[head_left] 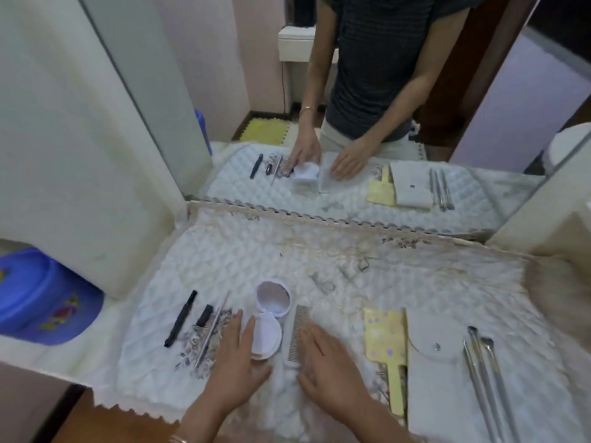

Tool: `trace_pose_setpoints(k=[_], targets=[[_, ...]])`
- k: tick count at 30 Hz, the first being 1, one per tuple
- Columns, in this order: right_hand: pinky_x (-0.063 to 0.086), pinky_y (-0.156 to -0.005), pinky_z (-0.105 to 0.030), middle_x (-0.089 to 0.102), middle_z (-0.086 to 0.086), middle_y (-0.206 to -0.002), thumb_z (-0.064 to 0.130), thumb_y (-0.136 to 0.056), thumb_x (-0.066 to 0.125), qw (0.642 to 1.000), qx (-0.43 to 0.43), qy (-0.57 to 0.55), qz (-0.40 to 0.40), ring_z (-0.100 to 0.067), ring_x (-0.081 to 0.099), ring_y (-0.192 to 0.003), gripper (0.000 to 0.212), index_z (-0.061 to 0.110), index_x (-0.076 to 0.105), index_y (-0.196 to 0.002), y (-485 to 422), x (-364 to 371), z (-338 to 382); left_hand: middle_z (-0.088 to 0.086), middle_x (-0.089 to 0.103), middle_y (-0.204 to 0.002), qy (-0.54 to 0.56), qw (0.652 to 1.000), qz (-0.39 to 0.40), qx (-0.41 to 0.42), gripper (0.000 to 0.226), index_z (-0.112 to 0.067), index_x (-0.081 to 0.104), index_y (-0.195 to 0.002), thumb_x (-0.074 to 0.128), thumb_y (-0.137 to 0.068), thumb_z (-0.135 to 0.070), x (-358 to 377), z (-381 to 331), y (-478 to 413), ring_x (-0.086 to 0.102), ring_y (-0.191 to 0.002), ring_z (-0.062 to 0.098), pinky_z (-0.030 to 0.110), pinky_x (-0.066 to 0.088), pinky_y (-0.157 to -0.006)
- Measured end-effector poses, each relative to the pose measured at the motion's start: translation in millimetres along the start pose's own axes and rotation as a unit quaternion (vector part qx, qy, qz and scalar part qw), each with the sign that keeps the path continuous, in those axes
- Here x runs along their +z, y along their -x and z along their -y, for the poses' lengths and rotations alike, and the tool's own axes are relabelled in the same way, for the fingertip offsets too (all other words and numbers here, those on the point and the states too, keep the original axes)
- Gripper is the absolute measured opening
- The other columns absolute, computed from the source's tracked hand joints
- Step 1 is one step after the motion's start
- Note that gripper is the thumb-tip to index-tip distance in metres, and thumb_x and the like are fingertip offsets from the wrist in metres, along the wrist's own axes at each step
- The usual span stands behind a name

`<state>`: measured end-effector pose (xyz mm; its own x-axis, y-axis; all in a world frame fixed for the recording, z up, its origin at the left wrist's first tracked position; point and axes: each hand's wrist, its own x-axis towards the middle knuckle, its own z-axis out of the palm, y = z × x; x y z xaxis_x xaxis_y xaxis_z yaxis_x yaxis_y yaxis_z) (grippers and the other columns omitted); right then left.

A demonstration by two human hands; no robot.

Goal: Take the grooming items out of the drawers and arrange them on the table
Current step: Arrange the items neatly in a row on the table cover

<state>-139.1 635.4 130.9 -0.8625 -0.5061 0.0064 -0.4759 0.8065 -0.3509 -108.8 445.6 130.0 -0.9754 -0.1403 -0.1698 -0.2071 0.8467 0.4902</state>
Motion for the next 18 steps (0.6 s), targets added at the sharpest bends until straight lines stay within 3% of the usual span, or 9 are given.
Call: trace_pose_setpoints(k=[2,5,7,8,10,12,18], targets=[[0.056,-0.076,-0.024,0.069,0.011,-0.112,0.059,-0.056,0.037,0.999,0.011,0.024,0.024,-0.006,0.066,-0.103,0.069,0.024,0.054,-0.113,-14.8,6.5,13.3,0.005,0.001,-0.157,-0.013,0.999,0.035,0.035,0.095,-0.014,0.013,-0.147,0.045,-0.072,-0.063,-3.2,11.4,-9.3,0.005,-0.145,0.026,0.041,0.018,-0.115],[0.054,-0.085,-0.029,0.067,0.014,-0.115,0.057,-0.062,0.037,0.997,0.016,0.041,0.061,-0.005,0.062,-0.108,0.062,0.027,0.047,-0.115,-12.7,12.0,16.7,0.014,0.033,-0.148,-0.036,0.995,0.039,0.085,0.095,-0.005,0.03,-0.141,0.039,-0.068,-0.066,-4.0,19.3,-20.1,0.033,-0.135,0.033,0.042,0.03,-0.11],[0.034,-0.103,-0.033,0.066,0.012,-0.117,0.052,-0.064,0.04,0.995,0.019,0.037,0.089,-0.008,0.063,-0.109,0.059,0.027,0.051,-0.116,-7.1,10.1,19.2,0.019,0.056,-0.127,-0.058,0.991,0.022,0.117,0.089,0.0,0.049,-0.128,0.043,-0.066,-0.064,1.1,25.7,-25.1,0.055,-0.115,0.036,0.045,0.046,-0.096],[0.021,-0.106,-0.033,0.067,0.011,-0.116,0.051,-0.064,0.04,0.994,0.028,0.04,0.099,-0.008,0.063,-0.108,0.058,0.027,0.057,-0.114,-4.4,6.9,20.3,0.017,0.063,-0.116,-0.069,0.989,0.013,0.129,0.085,0.0,0.054,-0.121,0.046,-0.065,-0.064,2.6,25.5,-25.9,0.06,-0.105,0.033,0.041,0.052,-0.087],[0.008,-0.106,-0.033,0.069,0.011,-0.113,0.048,-0.062,0.041,0.991,0.057,0.051,0.106,-0.007,0.064,-0.107,0.057,0.025,0.067,-0.107,1.2,0.1,20.7,0.01,0.067,-0.101,-0.067,0.986,-0.008,0.153,0.078,-0.004,0.056,-0.112,0.048,-0.063,-0.065,5.7,20.0,-26.2,0.053,-0.095,0.021,0.03,0.054,-0.076],[0.004,-0.109,-0.033,0.07,0.011,-0.112,0.046,-0.061,0.042,0.99,0.077,0.05,0.105,-0.007,0.064,-0.107,0.057,0.025,0.07,-0.105,9.4,-5.9,18.4,0.008,0.067,-0.097,-0.045,0.983,-0.03,0.176,0.075,-0.006,0.053,-0.11,0.051,-0.06,-0.063,10.8,10.7,-25.7,0.044,-0.091,0.016,0.024,0.045,-0.079],[-0.003,-0.113,-0.027,0.074,0.013,-0.098,0.056,-0.063,0.042,0.986,0.124,0.045,0.099,-0.004,0.068,-0.095,0.054,0.024,0.074,-0.093,17.1,-7.4,8.1,0.004,0.065,-0.098,-0.023,0.977,-0.011,0.211,0.074,-0.012,0.052,-0.112,0.056,-0.055,-0.059,30.2,-15.2,-25.8,0.042,-0.091,0.012,0.022,0.036,-0.08]])
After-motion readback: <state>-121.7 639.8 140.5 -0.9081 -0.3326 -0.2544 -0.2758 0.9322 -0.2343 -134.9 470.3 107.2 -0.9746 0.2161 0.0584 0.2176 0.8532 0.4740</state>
